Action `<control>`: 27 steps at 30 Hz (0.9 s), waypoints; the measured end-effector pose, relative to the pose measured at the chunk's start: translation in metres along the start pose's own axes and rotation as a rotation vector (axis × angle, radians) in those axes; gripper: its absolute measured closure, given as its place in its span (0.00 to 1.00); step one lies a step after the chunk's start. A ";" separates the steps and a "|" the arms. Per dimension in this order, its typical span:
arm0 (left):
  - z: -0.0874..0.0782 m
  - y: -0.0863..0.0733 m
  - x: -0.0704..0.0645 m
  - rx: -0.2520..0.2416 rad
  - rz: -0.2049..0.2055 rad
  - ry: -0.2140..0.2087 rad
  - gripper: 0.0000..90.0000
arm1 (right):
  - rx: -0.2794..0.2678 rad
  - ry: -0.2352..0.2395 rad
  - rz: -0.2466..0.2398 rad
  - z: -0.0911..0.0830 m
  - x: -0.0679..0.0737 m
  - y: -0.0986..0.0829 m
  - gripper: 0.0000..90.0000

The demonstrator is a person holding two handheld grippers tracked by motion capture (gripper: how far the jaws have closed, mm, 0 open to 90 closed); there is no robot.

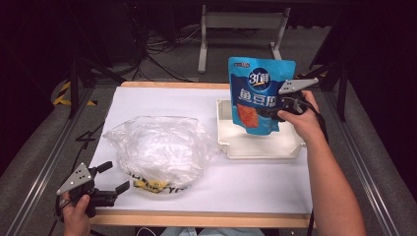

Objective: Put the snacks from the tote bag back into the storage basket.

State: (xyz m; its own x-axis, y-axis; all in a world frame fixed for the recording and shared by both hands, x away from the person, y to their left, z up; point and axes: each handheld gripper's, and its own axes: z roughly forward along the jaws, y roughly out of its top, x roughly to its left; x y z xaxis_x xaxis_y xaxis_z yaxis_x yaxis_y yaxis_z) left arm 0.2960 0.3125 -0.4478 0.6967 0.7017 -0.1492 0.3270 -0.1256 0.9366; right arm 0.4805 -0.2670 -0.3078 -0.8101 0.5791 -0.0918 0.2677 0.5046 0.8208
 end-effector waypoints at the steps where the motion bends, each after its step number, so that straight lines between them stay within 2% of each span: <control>1: 0.000 0.000 0.000 0.001 0.000 0.000 0.02 | 0.002 0.001 0.004 0.002 0.000 -0.002 0.60; 15: 0.000 0.000 0.000 0.003 0.000 0.001 0.02 | 0.059 0.014 0.000 0.021 0.004 -0.018 0.59; 27: 0.000 0.000 0.000 0.004 0.000 0.000 0.02 | 0.070 0.031 -0.006 0.023 0.006 -0.021 0.59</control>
State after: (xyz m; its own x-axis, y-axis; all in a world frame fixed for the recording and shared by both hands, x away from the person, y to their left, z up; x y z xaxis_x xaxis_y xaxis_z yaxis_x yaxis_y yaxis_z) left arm 0.2956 0.3123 -0.4478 0.6966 0.7019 -0.1486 0.3291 -0.1285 0.9355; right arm 0.4825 -0.2595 -0.3389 -0.8276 0.5559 -0.0782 0.2972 0.5520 0.7790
